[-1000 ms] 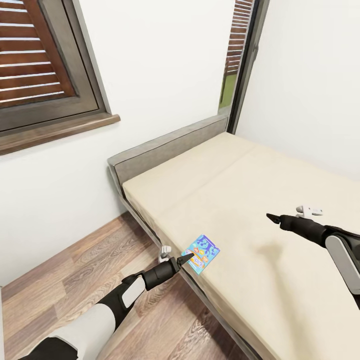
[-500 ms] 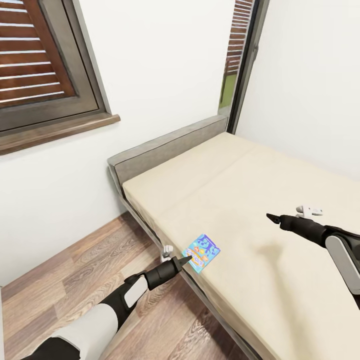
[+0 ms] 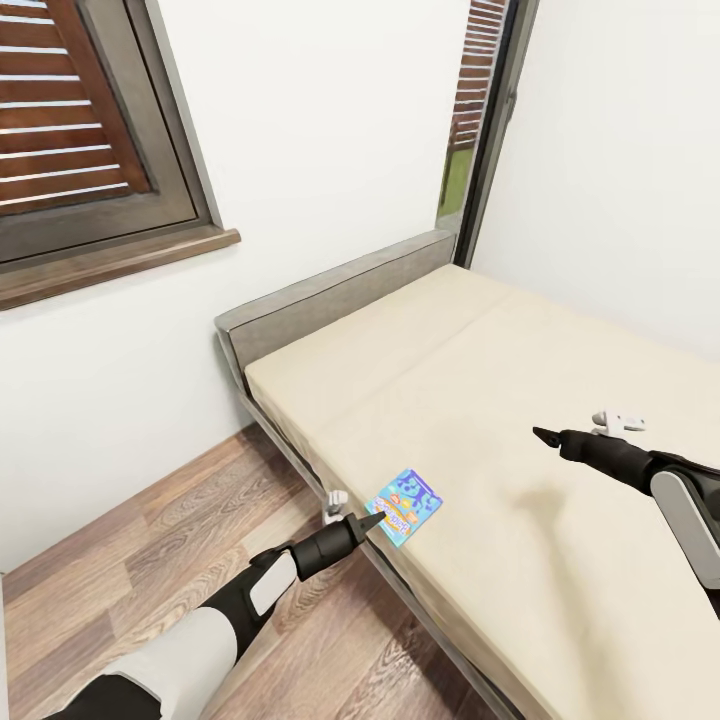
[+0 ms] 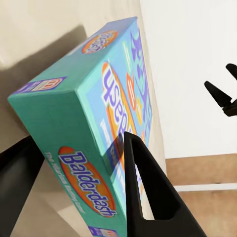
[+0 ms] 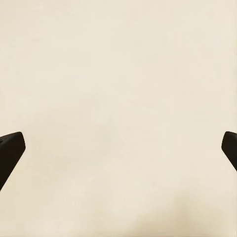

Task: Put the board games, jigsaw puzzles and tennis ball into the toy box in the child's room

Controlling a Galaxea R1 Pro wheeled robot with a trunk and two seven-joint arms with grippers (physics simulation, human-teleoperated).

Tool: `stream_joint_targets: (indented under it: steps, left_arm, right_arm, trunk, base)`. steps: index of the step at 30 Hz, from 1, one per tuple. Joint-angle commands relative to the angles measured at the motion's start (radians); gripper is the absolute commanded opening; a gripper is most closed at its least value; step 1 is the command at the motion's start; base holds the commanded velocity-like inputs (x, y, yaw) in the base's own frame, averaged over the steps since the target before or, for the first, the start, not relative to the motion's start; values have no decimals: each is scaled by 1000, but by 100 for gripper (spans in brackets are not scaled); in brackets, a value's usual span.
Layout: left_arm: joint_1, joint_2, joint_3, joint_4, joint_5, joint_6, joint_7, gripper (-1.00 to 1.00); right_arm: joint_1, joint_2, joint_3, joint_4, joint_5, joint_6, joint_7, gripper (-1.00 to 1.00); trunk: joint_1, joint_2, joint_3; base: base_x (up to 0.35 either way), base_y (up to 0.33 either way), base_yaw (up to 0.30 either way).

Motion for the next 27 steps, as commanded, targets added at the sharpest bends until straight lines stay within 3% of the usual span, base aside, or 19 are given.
stream_joint_targets:
  steps: [1, 27]
  left_arm:
    - [-1, 0, -6, 1, 7, 9, -1, -100]
    - [6, -1, -8, -56, 6, 9, 0, -100]
  right_arm:
    - [0, 0, -2, 0, 5, 5, 7, 100]
    - [0, 0, -2, 0, 6, 4, 7, 100]
  trunk:
    - [0, 0, -1]
    - [0, 0, -1]
  base:
    - [0, 0, 0]
    - [0, 0, 0]
